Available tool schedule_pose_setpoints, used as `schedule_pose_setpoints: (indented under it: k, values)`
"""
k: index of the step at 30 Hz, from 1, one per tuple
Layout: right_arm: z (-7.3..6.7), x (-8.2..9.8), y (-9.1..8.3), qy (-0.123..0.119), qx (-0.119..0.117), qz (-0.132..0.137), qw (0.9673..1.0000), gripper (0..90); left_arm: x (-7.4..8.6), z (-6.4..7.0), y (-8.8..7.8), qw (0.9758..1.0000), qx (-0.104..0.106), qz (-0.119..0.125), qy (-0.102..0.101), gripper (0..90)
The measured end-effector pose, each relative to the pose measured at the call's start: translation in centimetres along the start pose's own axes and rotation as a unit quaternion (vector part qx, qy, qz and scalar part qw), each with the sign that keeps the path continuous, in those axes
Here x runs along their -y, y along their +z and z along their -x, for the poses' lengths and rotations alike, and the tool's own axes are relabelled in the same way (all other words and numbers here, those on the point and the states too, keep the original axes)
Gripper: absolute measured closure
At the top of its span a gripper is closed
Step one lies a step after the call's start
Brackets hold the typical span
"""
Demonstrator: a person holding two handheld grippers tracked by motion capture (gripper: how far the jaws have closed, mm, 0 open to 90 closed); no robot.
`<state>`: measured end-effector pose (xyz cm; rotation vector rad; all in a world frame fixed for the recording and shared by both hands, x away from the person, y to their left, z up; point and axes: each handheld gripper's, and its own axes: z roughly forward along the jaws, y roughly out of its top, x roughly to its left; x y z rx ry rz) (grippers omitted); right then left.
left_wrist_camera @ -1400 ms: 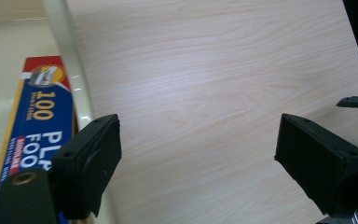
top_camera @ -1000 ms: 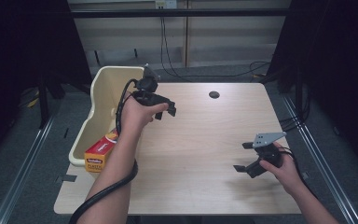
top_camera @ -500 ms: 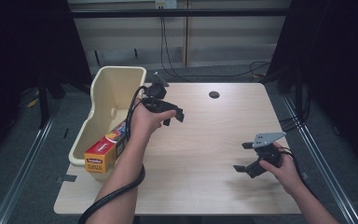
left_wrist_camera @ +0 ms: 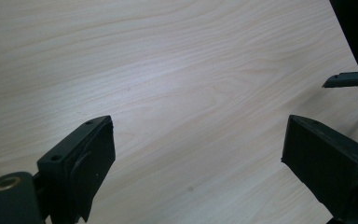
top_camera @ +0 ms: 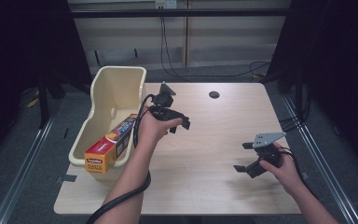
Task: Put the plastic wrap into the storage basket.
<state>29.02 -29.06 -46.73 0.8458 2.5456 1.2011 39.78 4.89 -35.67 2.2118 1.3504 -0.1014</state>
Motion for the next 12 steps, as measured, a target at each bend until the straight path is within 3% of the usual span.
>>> schedule_pose_setpoints:
  k: [12]
  values:
    - [0.0,0.3,0.1,0.002,0.006,-0.005,1.0,2.1,1.2,-0.7,1.9,1.0,0.0,-0.001,0.009,8.6]
